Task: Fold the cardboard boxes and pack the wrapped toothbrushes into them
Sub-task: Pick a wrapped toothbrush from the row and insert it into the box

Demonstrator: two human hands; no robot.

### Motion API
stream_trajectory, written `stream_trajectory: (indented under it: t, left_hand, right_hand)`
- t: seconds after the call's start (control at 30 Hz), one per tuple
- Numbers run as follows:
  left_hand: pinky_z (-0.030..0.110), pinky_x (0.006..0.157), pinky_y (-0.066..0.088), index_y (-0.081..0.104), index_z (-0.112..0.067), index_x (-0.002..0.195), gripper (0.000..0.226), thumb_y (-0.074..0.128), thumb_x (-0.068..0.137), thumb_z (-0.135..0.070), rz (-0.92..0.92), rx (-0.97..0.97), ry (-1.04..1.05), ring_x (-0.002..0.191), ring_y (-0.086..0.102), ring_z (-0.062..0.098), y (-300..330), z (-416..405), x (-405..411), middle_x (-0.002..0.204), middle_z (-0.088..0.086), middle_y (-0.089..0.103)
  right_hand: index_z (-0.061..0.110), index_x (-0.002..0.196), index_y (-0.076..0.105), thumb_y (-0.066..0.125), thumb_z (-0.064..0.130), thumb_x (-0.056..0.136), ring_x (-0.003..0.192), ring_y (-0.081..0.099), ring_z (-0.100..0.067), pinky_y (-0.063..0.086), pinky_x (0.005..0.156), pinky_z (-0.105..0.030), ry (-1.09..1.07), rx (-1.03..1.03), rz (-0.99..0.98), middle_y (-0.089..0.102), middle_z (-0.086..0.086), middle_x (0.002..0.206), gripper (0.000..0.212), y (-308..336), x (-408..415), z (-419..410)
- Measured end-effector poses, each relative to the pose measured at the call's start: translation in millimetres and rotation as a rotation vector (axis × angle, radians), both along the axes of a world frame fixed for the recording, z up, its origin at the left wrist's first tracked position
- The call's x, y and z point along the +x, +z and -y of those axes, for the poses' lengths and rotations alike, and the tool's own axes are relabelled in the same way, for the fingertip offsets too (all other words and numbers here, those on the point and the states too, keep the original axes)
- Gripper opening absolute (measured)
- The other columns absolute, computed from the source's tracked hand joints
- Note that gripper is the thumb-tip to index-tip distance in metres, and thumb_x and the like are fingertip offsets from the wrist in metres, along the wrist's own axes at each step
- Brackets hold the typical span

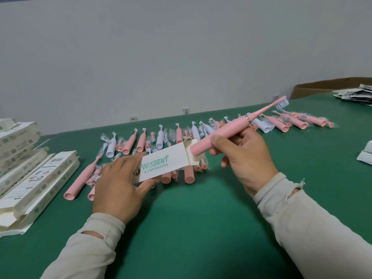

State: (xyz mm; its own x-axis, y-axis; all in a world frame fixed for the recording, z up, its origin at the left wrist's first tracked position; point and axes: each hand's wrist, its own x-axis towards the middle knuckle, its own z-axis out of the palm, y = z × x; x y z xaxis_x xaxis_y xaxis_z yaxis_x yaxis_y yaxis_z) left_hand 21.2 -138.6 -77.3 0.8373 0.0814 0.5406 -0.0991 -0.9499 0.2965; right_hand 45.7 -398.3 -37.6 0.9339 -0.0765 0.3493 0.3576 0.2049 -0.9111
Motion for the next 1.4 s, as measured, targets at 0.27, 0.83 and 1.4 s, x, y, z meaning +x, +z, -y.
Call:
stream_trajectory:
  t: [0.27, 0.83, 1.4]
  left_hand:
    - [0.047, 0.101, 0.041, 0.053, -0.032, 0.139, 0.068, 0.074, 0.078, -0.053, -0.007, -0.037, -0.018, 0.121, 0.048, 0.027, 2.4, 0.7, -0.5, 0.134, -0.003, 0.060]
    - [0.046, 0.097, 0.041, 0.055, -0.033, 0.136, 0.066, 0.075, 0.077, -0.054, -0.001, -0.067, -0.015, 0.115, 0.050, 0.028, 0.7, 2.1, 0.2, 0.128, -0.003, 0.063]
    - [0.043, 0.096, 0.040, 0.053, -0.037, 0.136, 0.069, 0.070, 0.074, -0.063, -0.035, -0.058, -0.010, 0.118, 0.047, 0.025, 0.7, 3.6, -3.0, 0.131, -0.006, 0.060]
  right_hand:
    - [0.012, 0.099, 0.067, 0.082, 0.021, 0.080, 0.059, 0.063, -0.003, 0.047, 0.052, -0.012, -0.019, -0.099, -0.041, 0.073, 0.006, 0.073, 0.026, -6.3, 3.2, -2.7]
    - [0.026, 0.076, 0.064, 0.058, 0.070, 0.081, 0.058, 0.058, -0.004, 0.042, 0.060, -0.024, 0.024, -0.770, -0.121, 0.063, 0.013, 0.063, 0.045, -14.9, -0.7, -9.3]
    - [0.029, 0.130, 0.053, 0.043, 0.029, 0.104, 0.082, 0.061, -0.016, 0.053, 0.078, -0.038, -0.090, -1.113, 0.300, 0.067, 0.007, 0.094, 0.027, -14.8, 2.2, 5.5]
